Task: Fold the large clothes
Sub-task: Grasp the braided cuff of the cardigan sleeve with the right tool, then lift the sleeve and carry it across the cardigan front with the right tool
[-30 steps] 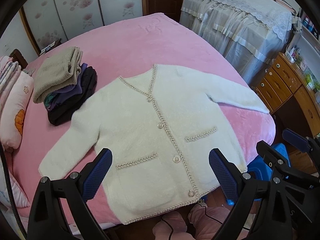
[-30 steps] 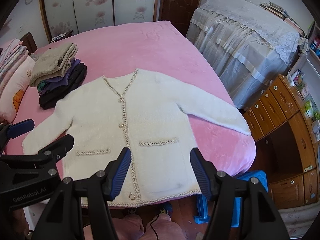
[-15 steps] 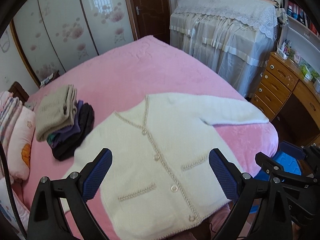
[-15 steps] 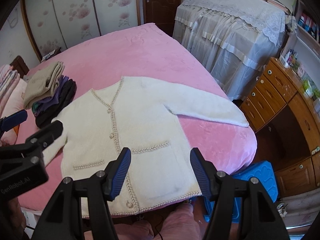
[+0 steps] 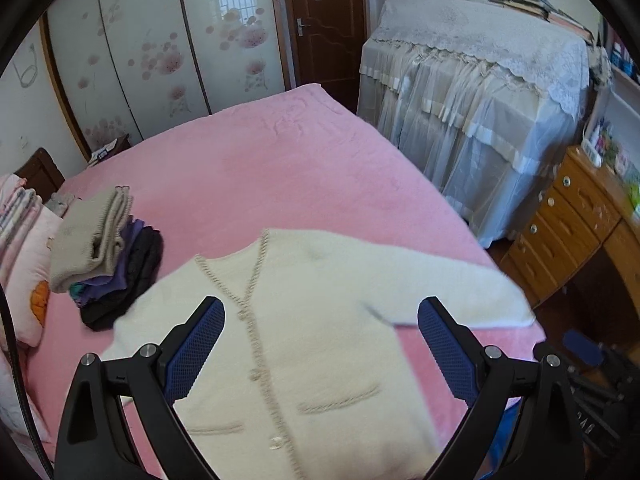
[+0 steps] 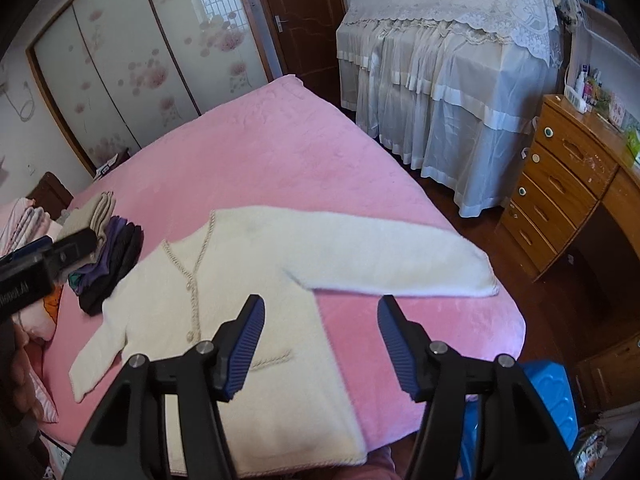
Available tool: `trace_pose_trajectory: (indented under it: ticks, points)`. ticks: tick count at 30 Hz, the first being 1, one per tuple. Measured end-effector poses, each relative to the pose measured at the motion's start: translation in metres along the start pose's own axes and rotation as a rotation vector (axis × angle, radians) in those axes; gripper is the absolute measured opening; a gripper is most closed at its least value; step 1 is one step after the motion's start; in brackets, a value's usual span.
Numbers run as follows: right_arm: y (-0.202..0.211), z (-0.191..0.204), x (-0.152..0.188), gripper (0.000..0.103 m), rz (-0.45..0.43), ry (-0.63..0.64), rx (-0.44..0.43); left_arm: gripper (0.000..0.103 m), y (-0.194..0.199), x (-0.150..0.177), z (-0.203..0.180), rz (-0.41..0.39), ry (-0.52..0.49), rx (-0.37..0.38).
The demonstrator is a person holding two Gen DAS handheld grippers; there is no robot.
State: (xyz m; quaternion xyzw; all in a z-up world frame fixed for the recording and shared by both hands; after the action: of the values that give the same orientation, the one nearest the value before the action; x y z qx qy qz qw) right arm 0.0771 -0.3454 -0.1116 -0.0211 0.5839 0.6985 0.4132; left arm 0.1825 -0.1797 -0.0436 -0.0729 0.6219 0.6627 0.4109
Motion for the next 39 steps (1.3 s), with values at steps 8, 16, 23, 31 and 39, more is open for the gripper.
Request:
trace_pose_trajectory:
  ticks: [8,16,23,31,39]
  points:
    - [-0.058,-0.087,-0.033,0.059,0.055,-0.068,0.032,0.096,-0.071,-0.039,-0.069,0.034,0.003,-0.027]
    - [-0.111,-0.172,-0.047,0.059,0.113,-0.186,0.086,0.096,-0.143,-0.057,-0.138,0.076,-0.047,-0.005]
    - [-0.169,-0.254,-0.029,0.059,0.229,-0.419,0.101,0.096,-0.195,-0.05,-0.181,0.139,-0.069,0.037]
    - [-0.216,-0.299,-0.008,0.059,0.337,-0.591,0.088,0.096,-0.22,-0.039,-0.204,0.179,-0.104,0.052]
    - [-0.241,-0.302,-0.01,0.038,0.344,-0.649,0.039,0.096,-0.23,-0.02,-0.204,0.222,-0.111,0.062]
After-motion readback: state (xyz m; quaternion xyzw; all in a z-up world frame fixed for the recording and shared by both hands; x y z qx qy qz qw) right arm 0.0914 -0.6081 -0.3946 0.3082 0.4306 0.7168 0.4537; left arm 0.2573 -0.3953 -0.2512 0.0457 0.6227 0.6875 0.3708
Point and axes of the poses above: each gripper's, at about its wrist camera, not at the fingertips, and y roughly against the way its jaws point, z to its left, x to its underside, the point moved 10 cm from there along -y, roughly the way its jaws point, and after that the axes turned 15 degrees about -y, right-handed, at the moved point
